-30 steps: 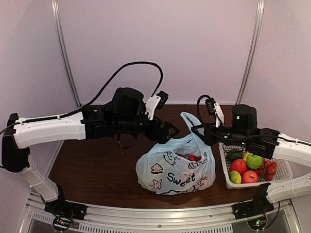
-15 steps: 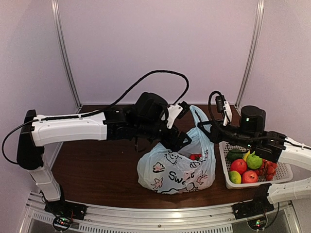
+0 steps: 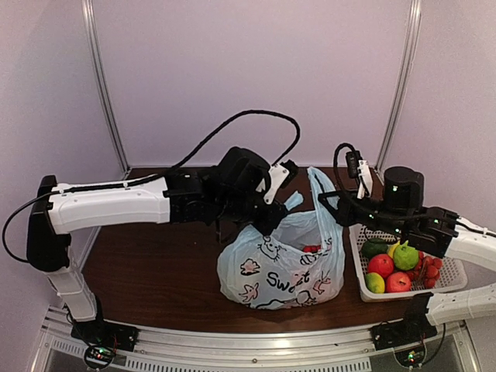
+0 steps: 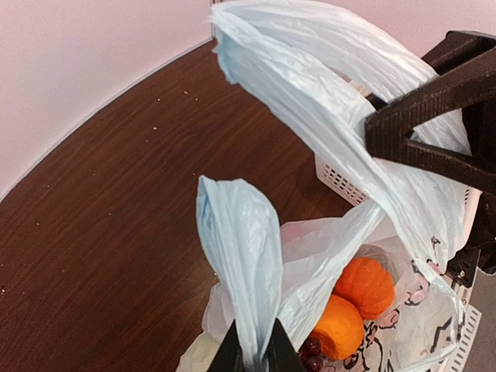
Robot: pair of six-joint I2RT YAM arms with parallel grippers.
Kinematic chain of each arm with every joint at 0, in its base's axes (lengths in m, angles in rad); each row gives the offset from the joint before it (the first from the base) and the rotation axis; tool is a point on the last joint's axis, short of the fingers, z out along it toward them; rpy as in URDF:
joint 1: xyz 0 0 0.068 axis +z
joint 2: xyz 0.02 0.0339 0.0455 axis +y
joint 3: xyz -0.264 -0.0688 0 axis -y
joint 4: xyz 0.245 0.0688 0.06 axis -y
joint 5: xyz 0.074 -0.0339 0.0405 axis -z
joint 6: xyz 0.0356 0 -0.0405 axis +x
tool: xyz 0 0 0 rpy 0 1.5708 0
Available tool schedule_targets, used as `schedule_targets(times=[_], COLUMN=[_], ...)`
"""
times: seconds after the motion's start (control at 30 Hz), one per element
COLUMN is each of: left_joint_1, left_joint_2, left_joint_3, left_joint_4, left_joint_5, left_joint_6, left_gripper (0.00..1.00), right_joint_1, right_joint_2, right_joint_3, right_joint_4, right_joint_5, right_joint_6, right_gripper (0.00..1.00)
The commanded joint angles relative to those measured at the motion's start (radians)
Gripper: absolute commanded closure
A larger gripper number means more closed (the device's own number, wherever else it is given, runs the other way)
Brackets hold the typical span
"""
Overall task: Untie the knot of the plastic bag and take out the fruit
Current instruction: Untie the bag handles from the takeout bag, then pick up the takeout bag from the center of the board, then place the takeout bag at the center of the board.
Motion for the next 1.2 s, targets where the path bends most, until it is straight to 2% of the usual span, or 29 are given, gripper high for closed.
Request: schedule_targets(times=[0.0, 0.2, 0.3, 0.57, 0.7, 0.83, 1.0, 1.17], left_joint_1=[0.036, 0.139, 0.181, 0.284, 0.331, 0.353, 0.356, 0.356], left_joint_2=[-0.115, -0.258, -0.297, -0.326, -0.372, -0.429, -0.506, -0.594], left_joint_3=[-0.055, -0.163, -0.182, -0.068, -0.057, -0.125, -0.280, -0.470], left_joint_4=[0.016, 0.079, 0.109, 0.103, 0.123, 0.153, 0.199, 0.239], left_joint_5=[-0.038, 0.064, 0.131, 0.217, 0.252, 0.261, 0.239, 0.219], left_joint_6=[-0.030, -0.056, -0.040, 0.047, 0.087, 0.104, 0.086, 0.044], left_gripper=[0.92, 0.95, 0.95, 1.00, 1.00, 1.00, 1.00, 1.00], right_joint_1=[-0.004, -0.003, -0.005, -0.010, -0.013, -0.017, -0.017, -0.016], right_joint_2=[-0.019, 0.028, 0.087, 0.269, 0.298, 0.271, 0.209, 0.142], right_joint_3=[0.043, 0.097, 0.165, 0.469, 0.559, 0.522, 0.345, 0.176], right_joint_4=[-0.066, -0.067, -0.050, -0.063, -0.092, -0.092, -0.062, -0.017], right_joint_5=[0.091, 0.100, 0.095, 0.094, 0.100, 0.116, 0.091, -0.010], right_joint_6=[-0.002, -0.031, -0.050, -0.149, -0.186, -0.184, -0.131, -0.092], right_gripper=[0.89, 0.93, 1.00, 1.00, 1.00, 1.00, 1.00, 1.00])
